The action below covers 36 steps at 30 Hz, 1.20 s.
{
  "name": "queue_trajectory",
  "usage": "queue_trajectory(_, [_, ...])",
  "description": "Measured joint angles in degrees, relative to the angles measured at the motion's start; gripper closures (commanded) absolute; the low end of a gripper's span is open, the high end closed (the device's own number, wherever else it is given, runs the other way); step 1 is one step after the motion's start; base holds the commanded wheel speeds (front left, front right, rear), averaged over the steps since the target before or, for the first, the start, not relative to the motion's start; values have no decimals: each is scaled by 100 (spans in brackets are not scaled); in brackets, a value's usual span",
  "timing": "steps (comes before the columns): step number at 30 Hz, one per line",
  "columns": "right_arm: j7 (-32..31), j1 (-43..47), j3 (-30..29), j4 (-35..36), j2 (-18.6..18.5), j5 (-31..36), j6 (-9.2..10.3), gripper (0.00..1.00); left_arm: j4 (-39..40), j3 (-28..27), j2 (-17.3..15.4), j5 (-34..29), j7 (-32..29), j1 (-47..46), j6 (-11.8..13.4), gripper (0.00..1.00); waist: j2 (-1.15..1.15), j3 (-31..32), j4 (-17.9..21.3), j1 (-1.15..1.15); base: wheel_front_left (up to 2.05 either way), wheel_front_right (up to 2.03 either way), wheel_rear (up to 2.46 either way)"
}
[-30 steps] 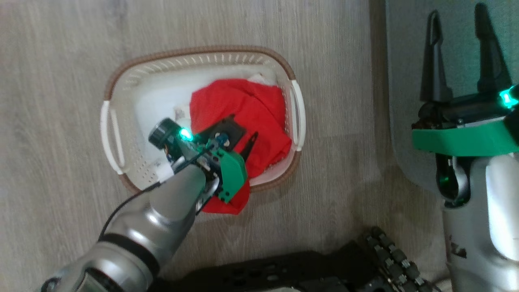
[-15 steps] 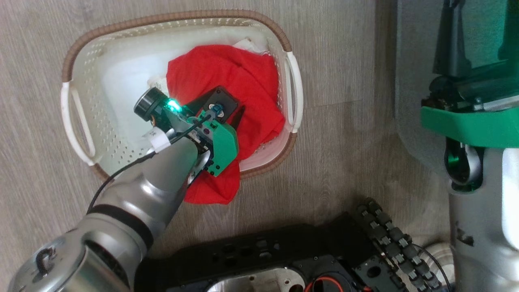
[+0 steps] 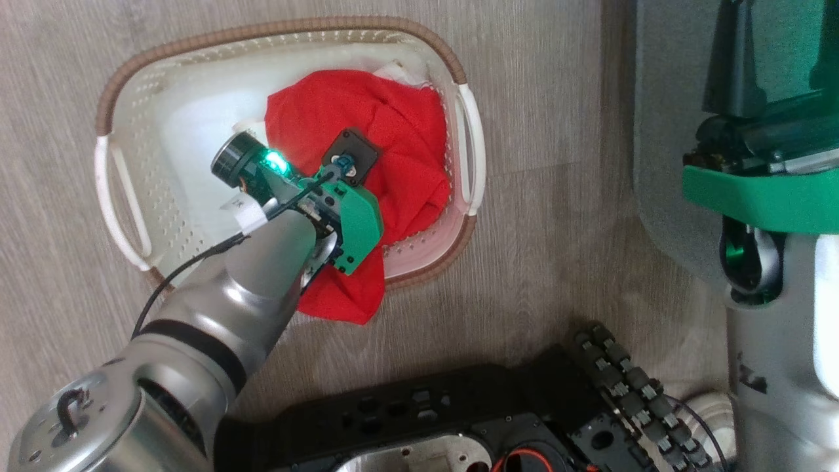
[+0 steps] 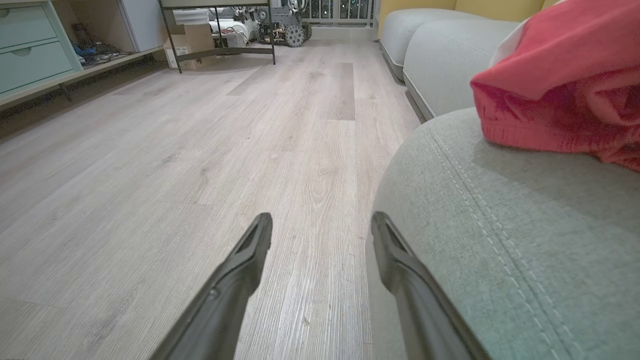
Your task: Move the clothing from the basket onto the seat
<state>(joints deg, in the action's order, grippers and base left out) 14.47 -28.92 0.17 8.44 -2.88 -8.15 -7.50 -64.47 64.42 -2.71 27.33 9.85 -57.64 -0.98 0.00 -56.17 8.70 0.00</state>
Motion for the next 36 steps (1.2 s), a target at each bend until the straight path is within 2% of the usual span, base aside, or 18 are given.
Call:
queue_trajectory(7, [0, 12, -4, -345, -1, 2, 0, 0, 304, -3, -2, 372, 338, 48, 9, 100, 0, 419, -60, 0, 0, 0, 0])
queue_trajectory(15, [0, 48, -13, -847, -2, 10, 0, 0, 769, -32, 0, 635, 442, 266, 52, 100, 0, 1080, -188, 0, 0, 0, 0])
queue_trajectory(25, [0, 674, -133, -1615, -2, 119, 0, 0, 1660, -555, -14, 622, 443, 905, 205, 100, 1, 2406, -404, 0, 0, 0, 0])
queue_trajectory(36, [-1, 1575, -90, -2291, -1, 162, 0, 0, 2359, -1161, -291, 411, 443, 1558, 285, 100, 1, 4120, -553, -1, 0, 0, 0])
